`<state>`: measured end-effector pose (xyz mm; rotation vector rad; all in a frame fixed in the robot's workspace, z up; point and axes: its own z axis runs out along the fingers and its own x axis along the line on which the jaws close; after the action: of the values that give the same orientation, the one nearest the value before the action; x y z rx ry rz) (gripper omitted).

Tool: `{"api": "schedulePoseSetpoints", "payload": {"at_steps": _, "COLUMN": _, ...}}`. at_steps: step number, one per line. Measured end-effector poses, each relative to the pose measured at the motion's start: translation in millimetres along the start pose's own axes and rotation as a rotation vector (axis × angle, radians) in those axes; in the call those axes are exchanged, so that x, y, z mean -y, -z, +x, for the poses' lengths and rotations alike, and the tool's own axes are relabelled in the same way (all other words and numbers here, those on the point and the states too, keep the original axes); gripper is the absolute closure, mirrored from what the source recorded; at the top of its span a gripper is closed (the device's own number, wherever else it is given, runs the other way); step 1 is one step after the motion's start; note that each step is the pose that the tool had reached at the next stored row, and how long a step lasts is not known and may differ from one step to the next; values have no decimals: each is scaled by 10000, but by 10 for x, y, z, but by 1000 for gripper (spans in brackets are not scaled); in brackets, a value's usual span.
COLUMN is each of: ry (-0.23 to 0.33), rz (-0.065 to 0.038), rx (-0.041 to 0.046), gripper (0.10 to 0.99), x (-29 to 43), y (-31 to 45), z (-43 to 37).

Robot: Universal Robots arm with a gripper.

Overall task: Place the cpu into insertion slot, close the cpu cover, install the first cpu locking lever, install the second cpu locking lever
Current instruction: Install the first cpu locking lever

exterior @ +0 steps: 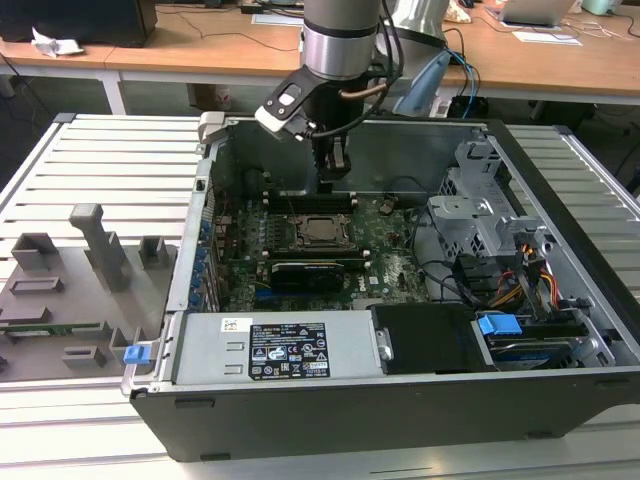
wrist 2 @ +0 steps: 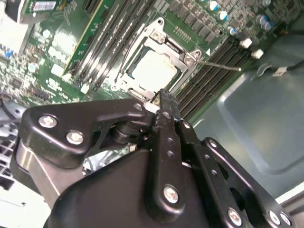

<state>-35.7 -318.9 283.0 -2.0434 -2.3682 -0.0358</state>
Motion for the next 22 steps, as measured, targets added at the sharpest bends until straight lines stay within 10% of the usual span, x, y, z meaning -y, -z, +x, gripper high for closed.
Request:
{"api": "schedulePoseSetpoints", "payload": {"at_steps": 6, "ry": 1250, "rz": 32, "rx": -6, "gripper": 980, "x": 0, "y": -1, "z": 0}}
{"api": "schedulePoseSetpoints", "payload": {"at_steps": 22, "ry": 2299, "rz": 61, "rx": -4, "gripper": 980, "x": 0, "y": -1, "z": 0}}
